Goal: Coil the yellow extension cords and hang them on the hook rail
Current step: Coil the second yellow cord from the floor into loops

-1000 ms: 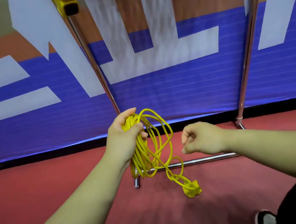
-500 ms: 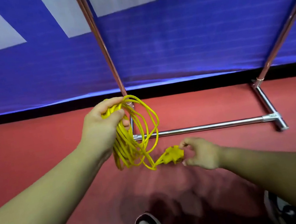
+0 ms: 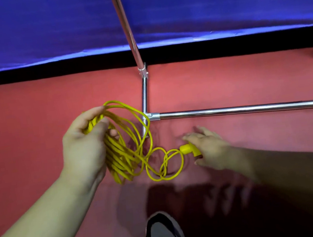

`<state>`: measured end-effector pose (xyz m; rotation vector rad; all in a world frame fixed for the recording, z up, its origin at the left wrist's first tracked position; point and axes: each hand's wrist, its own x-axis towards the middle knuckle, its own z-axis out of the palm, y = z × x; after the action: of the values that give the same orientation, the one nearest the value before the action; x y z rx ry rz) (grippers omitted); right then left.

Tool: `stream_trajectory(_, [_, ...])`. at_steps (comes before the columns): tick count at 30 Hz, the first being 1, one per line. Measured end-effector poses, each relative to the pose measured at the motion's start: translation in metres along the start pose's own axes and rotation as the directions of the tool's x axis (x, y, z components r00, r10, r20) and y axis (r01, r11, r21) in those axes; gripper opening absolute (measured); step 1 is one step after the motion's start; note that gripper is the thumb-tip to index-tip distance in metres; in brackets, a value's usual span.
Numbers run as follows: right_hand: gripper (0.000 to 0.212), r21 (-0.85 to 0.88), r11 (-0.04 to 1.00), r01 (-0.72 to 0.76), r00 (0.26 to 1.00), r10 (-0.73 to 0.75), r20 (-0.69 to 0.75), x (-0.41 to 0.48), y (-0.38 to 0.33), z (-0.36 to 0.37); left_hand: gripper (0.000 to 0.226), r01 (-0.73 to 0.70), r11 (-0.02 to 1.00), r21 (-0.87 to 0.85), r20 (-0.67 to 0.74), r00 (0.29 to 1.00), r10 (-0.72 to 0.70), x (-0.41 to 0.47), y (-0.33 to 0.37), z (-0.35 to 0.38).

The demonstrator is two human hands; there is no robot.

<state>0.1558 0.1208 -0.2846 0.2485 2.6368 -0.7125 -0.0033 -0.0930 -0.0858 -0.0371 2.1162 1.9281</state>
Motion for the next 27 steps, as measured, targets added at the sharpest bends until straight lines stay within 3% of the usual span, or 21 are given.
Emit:
stream_trajectory(5, [0.086, -0.057, 0.998, 0.02, 1.0, -0.019, 0.019, 0.013, 0.004, 0.0, 0.025, -0.001, 1.0, 0.03, 0.015, 1.0, 0.001, 0.005, -0.004, -0.005])
stream_trajectory(9, [0.087, 0.192, 0.979, -0.061, 0.997, 0.05, 0.063, -0.01, 0.001, -0.052, 0.027, -0.033, 0.991, 0.129, 0.092, 0.995, 0.022, 0.006, -0.001, -0.007])
stream_trajectory(12, [0.074, 0.401, 0.908, -0.122, 0.992, 0.107, 0.058, -0.046, -0.006, -0.124, 0.023, -0.082, 0.972, 0.222, 0.205, 0.978, 0.036, -0.002, 0.016, 0.0])
stream_trajectory(19, [0.059, 0.579, 0.815, 0.028, 0.963, 0.133, -0.233, -0.171, -0.055, -0.291, 0.017, -0.335, 0.894, 0.297, 0.464, 0.869, 0.171, -0.05, 0.121, 0.043])
stream_trajectory(23, [0.05, 0.679, 0.711, 0.184, 0.901, 0.154, -0.406, -0.253, -0.09, -0.349, 0.014, -0.378, 0.911, 0.163, 0.482, 0.836, 0.261, -0.105, 0.191, 0.066])
stream_trajectory(27, [0.058, 0.689, 0.639, 0.342, 0.816, 0.161, -0.555, -0.318, -0.114, -0.371, 0.006, -0.367, 0.929, 0.04, 0.444, 0.84, 0.313, -0.165, 0.236, 0.084])
